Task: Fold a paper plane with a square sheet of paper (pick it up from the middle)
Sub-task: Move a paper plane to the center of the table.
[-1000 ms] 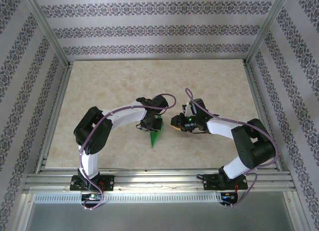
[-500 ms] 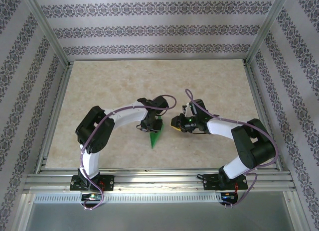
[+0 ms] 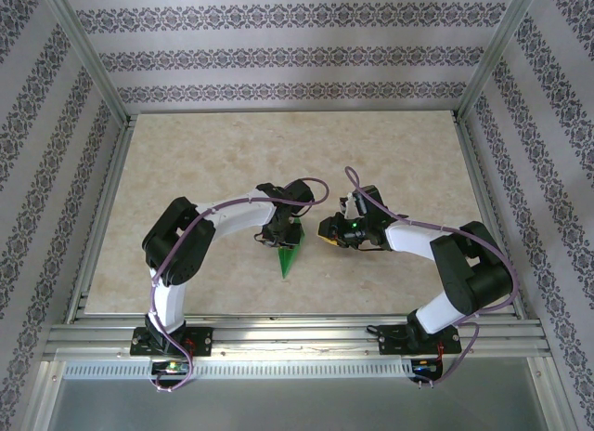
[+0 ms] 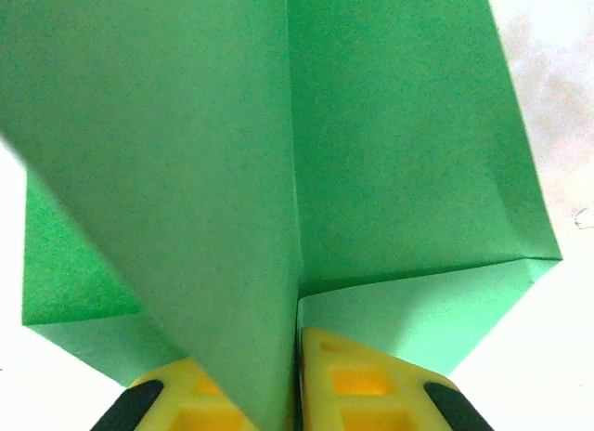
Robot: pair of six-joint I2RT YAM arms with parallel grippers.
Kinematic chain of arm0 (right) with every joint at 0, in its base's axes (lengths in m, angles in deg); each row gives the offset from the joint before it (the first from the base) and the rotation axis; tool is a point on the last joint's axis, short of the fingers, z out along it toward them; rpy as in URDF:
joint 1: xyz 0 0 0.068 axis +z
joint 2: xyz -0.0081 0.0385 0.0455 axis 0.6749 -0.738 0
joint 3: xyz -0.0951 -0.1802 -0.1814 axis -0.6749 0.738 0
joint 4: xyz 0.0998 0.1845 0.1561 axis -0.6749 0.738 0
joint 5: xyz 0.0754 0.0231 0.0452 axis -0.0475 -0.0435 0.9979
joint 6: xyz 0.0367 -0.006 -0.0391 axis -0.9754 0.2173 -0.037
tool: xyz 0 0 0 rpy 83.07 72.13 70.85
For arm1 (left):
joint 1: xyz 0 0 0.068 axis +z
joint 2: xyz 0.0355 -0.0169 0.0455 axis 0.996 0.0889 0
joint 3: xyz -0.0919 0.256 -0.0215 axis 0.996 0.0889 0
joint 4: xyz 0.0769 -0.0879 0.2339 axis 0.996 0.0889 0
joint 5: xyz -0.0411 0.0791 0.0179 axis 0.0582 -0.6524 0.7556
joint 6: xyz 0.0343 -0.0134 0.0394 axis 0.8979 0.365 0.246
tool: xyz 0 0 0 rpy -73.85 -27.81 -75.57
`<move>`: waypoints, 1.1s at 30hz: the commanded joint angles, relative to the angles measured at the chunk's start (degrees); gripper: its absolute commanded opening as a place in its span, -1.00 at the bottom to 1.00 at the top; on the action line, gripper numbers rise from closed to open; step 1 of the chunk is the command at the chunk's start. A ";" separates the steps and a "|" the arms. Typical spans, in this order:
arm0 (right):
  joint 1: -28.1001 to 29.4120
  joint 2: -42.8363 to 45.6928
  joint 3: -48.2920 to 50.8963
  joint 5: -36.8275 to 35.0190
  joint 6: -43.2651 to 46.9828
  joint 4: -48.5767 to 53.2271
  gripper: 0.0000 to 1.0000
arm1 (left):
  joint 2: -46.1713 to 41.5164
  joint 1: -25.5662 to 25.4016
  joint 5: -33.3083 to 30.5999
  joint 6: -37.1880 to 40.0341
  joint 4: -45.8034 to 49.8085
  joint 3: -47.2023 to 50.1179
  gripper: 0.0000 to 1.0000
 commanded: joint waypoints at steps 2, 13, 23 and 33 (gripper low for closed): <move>0.07 -0.32 0.35 -0.11 0.44 -0.45 -0.43 | 1.31 -0.30 -0.27 -0.13 -0.13 -0.29 -0.70; 0.11 -0.42 0.26 -0.02 0.66 -0.46 -0.43 | 1.92 -0.30 -2.33 -0.43 1.08 -1.13 -0.61; 0.03 -0.34 0.35 0.12 0.71 -0.41 -0.42 | 3.42 -0.30 -5.84 -2.12 -0.06 -0.85 -0.46; -0.50 1.47 0.85 0.08 1.51 0.77 -0.41 | 5.34 -0.34 -8.95 -3.95 -0.95 -3.26 -0.08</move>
